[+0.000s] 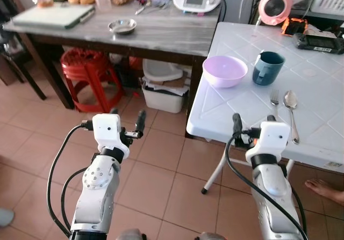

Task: Setting the table

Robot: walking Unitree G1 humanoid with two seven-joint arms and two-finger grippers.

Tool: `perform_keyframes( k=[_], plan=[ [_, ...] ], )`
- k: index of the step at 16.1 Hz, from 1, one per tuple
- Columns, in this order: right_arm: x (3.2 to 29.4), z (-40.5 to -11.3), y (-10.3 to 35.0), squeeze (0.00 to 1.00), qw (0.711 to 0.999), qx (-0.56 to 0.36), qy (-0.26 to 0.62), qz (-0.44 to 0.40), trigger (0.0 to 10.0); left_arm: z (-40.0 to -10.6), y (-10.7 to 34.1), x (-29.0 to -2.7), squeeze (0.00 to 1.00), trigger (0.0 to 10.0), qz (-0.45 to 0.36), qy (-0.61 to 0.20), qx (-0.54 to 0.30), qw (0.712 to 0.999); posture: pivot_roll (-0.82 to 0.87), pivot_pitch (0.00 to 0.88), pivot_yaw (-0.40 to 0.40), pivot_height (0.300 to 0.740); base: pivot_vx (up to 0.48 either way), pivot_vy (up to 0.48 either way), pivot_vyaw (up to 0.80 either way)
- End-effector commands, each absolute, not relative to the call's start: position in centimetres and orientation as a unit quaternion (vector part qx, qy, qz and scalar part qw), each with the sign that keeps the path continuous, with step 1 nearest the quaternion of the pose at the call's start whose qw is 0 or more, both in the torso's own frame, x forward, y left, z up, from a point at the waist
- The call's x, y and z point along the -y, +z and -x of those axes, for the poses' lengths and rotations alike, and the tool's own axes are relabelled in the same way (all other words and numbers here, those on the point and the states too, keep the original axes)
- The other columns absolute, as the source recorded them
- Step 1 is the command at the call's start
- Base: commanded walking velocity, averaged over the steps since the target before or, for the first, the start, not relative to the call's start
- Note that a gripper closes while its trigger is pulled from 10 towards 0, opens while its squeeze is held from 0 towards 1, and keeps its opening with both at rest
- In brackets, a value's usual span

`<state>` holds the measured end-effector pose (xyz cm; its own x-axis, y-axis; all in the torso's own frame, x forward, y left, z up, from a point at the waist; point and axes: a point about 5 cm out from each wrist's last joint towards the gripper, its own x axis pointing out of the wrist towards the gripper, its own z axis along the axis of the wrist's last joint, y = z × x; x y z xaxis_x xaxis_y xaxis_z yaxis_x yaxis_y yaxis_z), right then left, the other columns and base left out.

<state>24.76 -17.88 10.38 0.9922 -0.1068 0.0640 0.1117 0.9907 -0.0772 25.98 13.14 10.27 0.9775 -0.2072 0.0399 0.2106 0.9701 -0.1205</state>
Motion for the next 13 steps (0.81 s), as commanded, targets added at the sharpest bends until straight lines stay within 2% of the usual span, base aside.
perform_keyframes(
  k=[1,5,8,13],
  plan=[
    [17.6,-25.1,10.9,0.0,0.997,0.044,-0.044,0.051,10.0,-26.2,10.6,-13.0,0.0,10.0,0.064,-0.114,0.023,0.991,-0.02,0.0,0.028,0.74,0.405,0.0,0.0],
    [17.1,-26.1,12.6,0.0,0.996,0.075,-0.034,0.045,10.0,-26.5,11.0,-12.7,0.0,10.0,0.072,-0.126,0.03,0.989,-0.02,0.0,0.04,0.74,0.465,0.0,0.0],
    [15.4,-26.8,14.8,0.0,0.989,0.123,0.005,0.081,10.0,-26.6,11.1,-12.6,0.0,10.0,0.082,-0.131,0.034,0.987,-0.03,0.0,0.041,0.74,0.48,0.0,0.0],
    [16.0,-27.0,15.1,0.0,0.987,0.125,0.0,0.1,10.0,-26.4,11.1,-12.3,0.0,10.0,0.088,-0.138,0.033,0.986,-0.03,0.0,0.037,0.74,0.48,0.0,0.0]
  ],
)
